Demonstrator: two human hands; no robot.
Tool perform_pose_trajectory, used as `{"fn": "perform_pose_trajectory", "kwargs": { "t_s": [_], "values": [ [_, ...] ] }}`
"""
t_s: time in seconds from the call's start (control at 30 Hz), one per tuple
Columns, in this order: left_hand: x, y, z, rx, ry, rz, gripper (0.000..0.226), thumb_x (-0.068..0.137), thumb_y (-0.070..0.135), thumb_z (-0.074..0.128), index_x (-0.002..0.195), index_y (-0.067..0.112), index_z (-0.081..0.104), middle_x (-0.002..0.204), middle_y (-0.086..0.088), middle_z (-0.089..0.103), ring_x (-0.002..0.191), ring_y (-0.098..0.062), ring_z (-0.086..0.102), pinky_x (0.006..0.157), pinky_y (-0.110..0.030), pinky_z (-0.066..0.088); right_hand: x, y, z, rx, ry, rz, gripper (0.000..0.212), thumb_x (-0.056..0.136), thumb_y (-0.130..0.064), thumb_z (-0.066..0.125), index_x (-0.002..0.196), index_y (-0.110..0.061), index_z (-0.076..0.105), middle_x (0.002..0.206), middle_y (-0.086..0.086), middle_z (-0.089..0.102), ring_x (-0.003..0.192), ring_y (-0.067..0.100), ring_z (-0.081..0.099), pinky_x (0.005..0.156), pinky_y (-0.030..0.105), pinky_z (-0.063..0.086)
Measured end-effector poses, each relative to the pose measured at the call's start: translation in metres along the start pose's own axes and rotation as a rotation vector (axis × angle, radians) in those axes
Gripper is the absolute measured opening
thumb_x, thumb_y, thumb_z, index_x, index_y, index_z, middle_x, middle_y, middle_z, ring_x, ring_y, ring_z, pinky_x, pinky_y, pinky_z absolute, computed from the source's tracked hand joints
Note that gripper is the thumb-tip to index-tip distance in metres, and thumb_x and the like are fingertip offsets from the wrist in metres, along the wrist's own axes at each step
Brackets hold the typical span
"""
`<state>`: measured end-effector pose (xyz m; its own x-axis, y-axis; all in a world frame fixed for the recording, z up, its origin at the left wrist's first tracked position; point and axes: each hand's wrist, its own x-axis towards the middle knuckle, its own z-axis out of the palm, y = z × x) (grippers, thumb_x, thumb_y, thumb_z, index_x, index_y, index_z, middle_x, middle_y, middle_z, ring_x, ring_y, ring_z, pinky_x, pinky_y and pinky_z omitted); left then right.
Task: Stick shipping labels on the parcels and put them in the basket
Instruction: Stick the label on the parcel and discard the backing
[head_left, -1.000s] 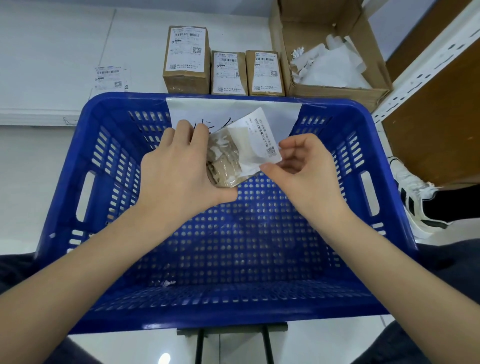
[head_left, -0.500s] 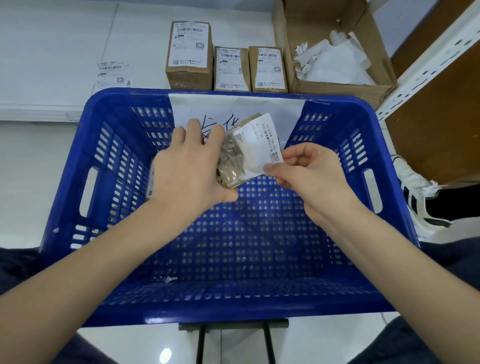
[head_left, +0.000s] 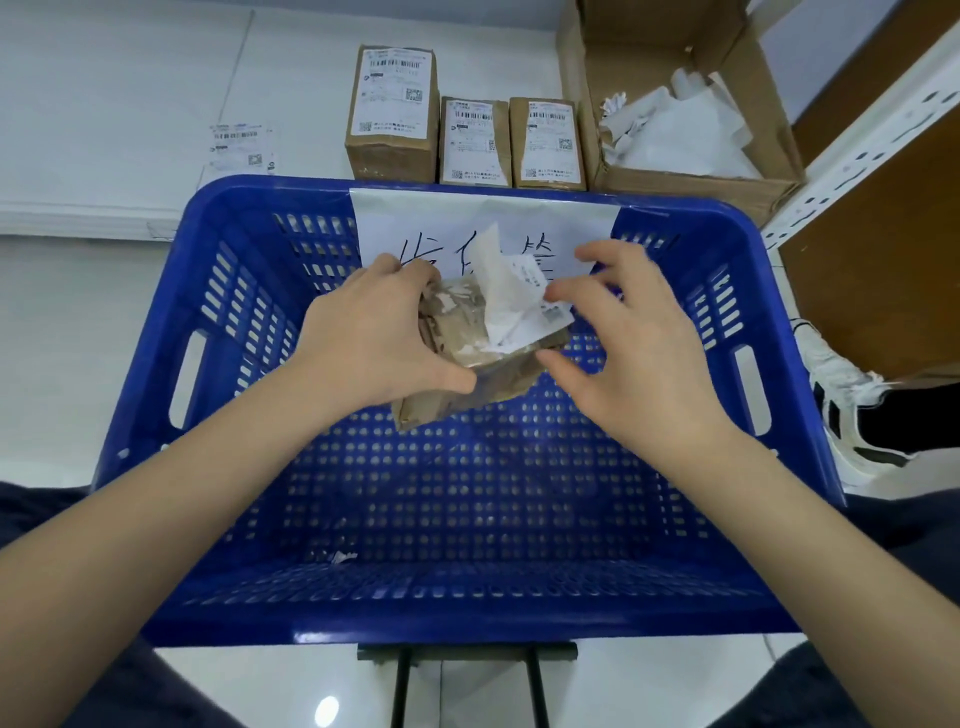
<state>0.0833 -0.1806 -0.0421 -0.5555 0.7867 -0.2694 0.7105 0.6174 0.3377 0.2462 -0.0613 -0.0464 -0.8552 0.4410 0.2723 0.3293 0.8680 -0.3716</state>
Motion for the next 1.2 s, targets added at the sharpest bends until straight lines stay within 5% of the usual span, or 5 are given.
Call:
{"fn": "perform_pose_trajectory", "kwargs": {
  "t_s": [0.13,0.3,0.53,0.73,1.2],
  "values": [
    [-0.001,-0.001,-0.008,-0.141,-0.131,0.022,0.103,0.043,0.061,0.066,0.139,0.031,0.043,0.119,0.01,0.047,0.108,-0.013,0.048,0.092,-0.033,0.044,0.007,0.015,-0.002,-0.048,-0.053,-0.338,0.019,0.08,-0.026,0.069,0.095,-0.015,0.072,0.114,0.013,0.062,0.109,0.025,0.049,0.078,0.04,0.043],
    [-0.003,-0.003,-0.014,-0.181,-0.201,0.082,0.104,0.044,0.056,0.069,0.141,0.036,0.04,0.114,0.017,0.041,0.11,-0.008,0.045,0.099,-0.034,0.042,0.009,0.02,-0.01,0.071,-0.149,-0.354,0.029,0.082,-0.038,0.061,0.095,-0.015,0.074,0.105,0.005,0.065,0.099,0.017,0.053,0.079,0.038,0.046],
    [-0.007,-0.001,-0.009,-0.119,-0.209,0.158,0.093,0.055,0.051,0.081,0.139,0.037,0.042,0.11,0.016,0.046,0.104,-0.008,0.047,0.091,-0.031,0.042,0.003,0.012,-0.008,0.054,-0.225,-0.464,0.025,0.089,-0.024,0.052,0.088,-0.011,0.073,0.081,0.004,0.063,0.074,0.022,0.059,0.068,0.033,0.051],
    [-0.005,0.001,-0.008,-0.185,-0.216,0.138,0.103,0.044,0.055,0.069,0.141,0.037,0.04,0.106,0.019,0.045,0.103,-0.008,0.049,0.092,-0.032,0.044,0.0,0.011,-0.007,0.022,-0.199,-0.429,0.013,0.087,-0.008,0.049,0.084,-0.006,0.061,0.082,0.003,0.064,0.068,0.027,0.058,0.063,0.039,0.05],
    [-0.01,0.002,-0.008,-0.196,-0.202,0.169,0.1,0.05,0.051,0.08,0.141,0.037,0.041,0.112,0.016,0.046,0.108,-0.008,0.049,0.094,-0.032,0.042,0.0,0.007,-0.006,0.091,-0.111,-0.331,0.015,0.085,-0.011,0.046,0.081,-0.006,0.059,0.072,0.0,0.063,0.056,0.027,0.058,0.048,0.041,0.05]
  ]
}}
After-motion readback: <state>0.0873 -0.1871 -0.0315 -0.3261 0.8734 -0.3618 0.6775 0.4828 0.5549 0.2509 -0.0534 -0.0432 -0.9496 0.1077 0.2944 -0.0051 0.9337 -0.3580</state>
